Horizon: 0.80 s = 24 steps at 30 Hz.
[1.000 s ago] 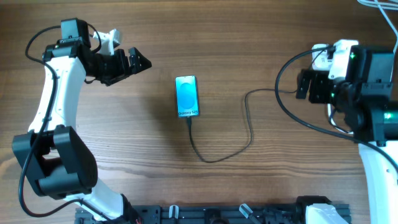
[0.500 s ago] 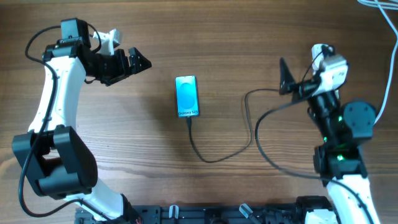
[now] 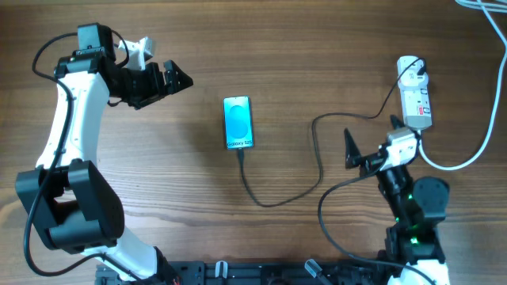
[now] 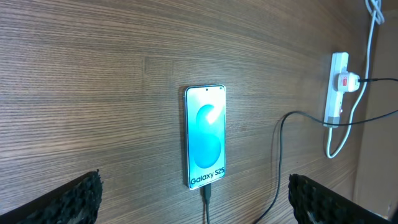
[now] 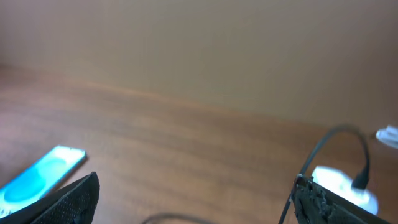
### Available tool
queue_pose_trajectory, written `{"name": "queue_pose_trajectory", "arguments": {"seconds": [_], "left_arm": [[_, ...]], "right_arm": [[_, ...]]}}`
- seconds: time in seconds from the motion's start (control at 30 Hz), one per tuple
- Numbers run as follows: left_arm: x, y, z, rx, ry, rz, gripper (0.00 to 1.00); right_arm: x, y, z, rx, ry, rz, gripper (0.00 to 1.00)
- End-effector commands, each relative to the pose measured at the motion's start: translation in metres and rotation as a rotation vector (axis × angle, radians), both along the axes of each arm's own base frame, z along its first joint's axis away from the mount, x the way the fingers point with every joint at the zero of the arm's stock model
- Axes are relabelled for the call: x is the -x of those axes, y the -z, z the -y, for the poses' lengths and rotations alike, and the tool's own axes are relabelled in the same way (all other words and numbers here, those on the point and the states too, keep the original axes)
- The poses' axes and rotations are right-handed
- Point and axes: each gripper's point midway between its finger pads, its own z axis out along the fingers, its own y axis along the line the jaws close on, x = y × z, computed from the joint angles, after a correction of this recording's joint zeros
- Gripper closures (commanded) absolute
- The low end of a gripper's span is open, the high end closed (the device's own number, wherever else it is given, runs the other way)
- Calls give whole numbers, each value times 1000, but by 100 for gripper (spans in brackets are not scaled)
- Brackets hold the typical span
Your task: Plug charger to phone and switch on socket
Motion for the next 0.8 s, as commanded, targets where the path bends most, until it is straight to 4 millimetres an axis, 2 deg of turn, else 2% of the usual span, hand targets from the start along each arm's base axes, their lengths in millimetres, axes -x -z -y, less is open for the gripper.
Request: {"name": "queue_pose_trajectory", "arguments": {"seconds": [0.0, 0.1, 0.4, 0.67, 0.77], "left_arm": [[0, -3, -1, -2, 0, 10, 0], [0, -3, -1, -2, 1, 10, 0], [0, -3, -1, -2, 1, 10, 0], [0, -3, -1, -2, 1, 10, 0], [0, -3, -1, -2, 1, 10, 0]], "right_arm": [[11, 25, -1, -22, 0, -29, 0], [18, 41, -1, -22, 0, -75, 0], [36, 61, 1, -15, 6, -162, 0], [39, 34, 2, -18, 12, -45, 0], [44, 14, 2, -19, 12, 45, 0]]}}
